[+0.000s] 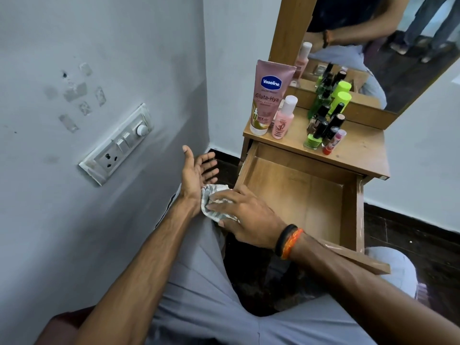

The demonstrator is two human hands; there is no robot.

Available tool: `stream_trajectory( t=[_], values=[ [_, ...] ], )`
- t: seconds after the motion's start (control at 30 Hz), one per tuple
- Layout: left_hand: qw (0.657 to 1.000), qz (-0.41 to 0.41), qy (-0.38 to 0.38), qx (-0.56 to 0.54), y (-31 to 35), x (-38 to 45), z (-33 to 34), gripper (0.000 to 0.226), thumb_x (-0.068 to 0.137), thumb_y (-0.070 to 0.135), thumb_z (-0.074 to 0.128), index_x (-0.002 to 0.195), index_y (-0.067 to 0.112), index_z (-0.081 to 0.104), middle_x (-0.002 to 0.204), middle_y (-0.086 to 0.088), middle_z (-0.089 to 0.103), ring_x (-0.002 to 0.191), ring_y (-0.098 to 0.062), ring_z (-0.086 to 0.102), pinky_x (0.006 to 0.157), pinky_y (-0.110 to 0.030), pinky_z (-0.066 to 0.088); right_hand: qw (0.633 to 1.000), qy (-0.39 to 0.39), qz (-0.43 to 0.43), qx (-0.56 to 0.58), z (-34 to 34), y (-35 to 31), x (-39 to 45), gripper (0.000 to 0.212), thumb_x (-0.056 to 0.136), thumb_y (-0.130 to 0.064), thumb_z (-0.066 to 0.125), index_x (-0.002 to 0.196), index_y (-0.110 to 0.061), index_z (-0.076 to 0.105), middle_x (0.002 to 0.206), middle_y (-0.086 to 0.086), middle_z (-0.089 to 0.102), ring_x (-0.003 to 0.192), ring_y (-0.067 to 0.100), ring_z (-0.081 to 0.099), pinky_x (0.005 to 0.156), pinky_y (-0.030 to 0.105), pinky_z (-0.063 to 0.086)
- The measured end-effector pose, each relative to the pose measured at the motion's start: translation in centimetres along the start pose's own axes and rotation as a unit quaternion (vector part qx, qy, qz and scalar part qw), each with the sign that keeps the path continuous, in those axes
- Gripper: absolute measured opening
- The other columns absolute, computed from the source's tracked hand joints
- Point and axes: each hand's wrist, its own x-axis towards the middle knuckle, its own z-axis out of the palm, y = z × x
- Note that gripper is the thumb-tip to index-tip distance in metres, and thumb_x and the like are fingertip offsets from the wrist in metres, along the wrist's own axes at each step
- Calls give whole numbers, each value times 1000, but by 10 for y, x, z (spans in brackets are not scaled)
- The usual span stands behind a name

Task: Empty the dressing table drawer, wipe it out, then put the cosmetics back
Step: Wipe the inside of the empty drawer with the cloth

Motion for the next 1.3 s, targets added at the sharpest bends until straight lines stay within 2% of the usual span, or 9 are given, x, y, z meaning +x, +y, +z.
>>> stream_trajectory(
  t=[0.13, 0.3, 0.5, 0.6, 0.77, 0.93, 1.0, 1.17, 1.3],
  values=[
    [998, 11, -30, 53, -5, -7, 6, 85, 96, 71, 8, 132, 17, 61, 129, -9, 64, 123, -27, 57, 108, -46, 41, 998, 39, -29, -49, 5, 17, -46, 33, 96, -20, 54, 127, -23, 66, 139, 0, 57, 102, 24, 51, 85, 38, 50],
    [989, 38, -65, 124, -4, -15, 31, 80, 99, 67, 7, 136, 19, 59, 137, -7, 59, 126, -23, 53, 110, -46, 40, 995, 71, 10, -72, -1, 38, -110, 31, 94, -22, 62, 124, -23, 67, 134, 4, 61, 96, 21, 53, 74, 37, 53],
    [987, 46, -56, 143, -6, -21, 42, 78, 100, 65, 6, 137, 19, 58, 144, -7, 53, 134, -23, 47, 112, -48, 36, 993, 62, 56, -82, 19, 11, -48, 52, 98, -26, 52, 149, -17, 41, 149, 11, 48, 130, 30, 49, 103, 46, 47],
    [983, 67, -40, 165, -4, -20, 39, 75, 100, 65, 7, 134, 22, 59, 143, -2, 54, 134, -22, 46, 111, -48, 37, 991, 53, 84, -95, 37, -2, -29, 63, 92, -16, 56, 152, -15, 36, 156, 12, 37, 141, 32, 40, 111, 49, 40],
    [947, 127, -73, 287, -12, -29, 51, 78, 94, 74, 14, 139, 25, 56, 147, 3, 50, 132, -13, 44, 113, -43, 33, 989, 44, 72, -123, 23, 15, -86, 65, 89, -9, 30, 153, -11, 33, 158, 14, 34, 146, 32, 33, 119, 48, 30],
    [899, 196, -120, 374, -20, -36, 77, 56, 104, 55, 20, 115, 16, 60, 109, 15, 49, 94, 5, 46, 83, -17, 32, 981, 94, 89, -141, -3, 50, -185, 61, 92, 6, 47, 151, -8, 38, 158, 11, 36, 147, 27, 31, 116, 48, 33],
    [885, 216, -128, 392, -25, -35, 84, 42, 105, 52, 23, 104, 23, 53, 100, 16, 47, 85, 8, 44, 77, -11, 30, 978, 114, 119, -130, -17, 58, -222, 74, 80, 16, 58, 148, -8, 42, 157, 8, 38, 147, 26, 32, 115, 51, 35],
    [871, 234, -134, 411, -37, -35, 95, 61, 105, 54, 21, 119, 12, 62, 112, 8, 49, 107, -9, 45, 97, -32, 34, 961, 143, 221, -81, -19, 58, -247, 88, 64, 20, 54, 146, -12, 47, 155, 4, 42, 148, 25, 31, 118, 54, 29],
    [853, 247, -103, 449, -44, -37, 104, 57, 104, 56, 18, 103, 21, 63, 104, 8, 55, 105, -15, 51, 101, -42, 39, 956, 161, 237, -54, 5, 40, -203, 81, 69, 9, 56, 146, -14, 48, 152, 4, 46, 146, 25, 34, 118, 53, 27]
  ],
)
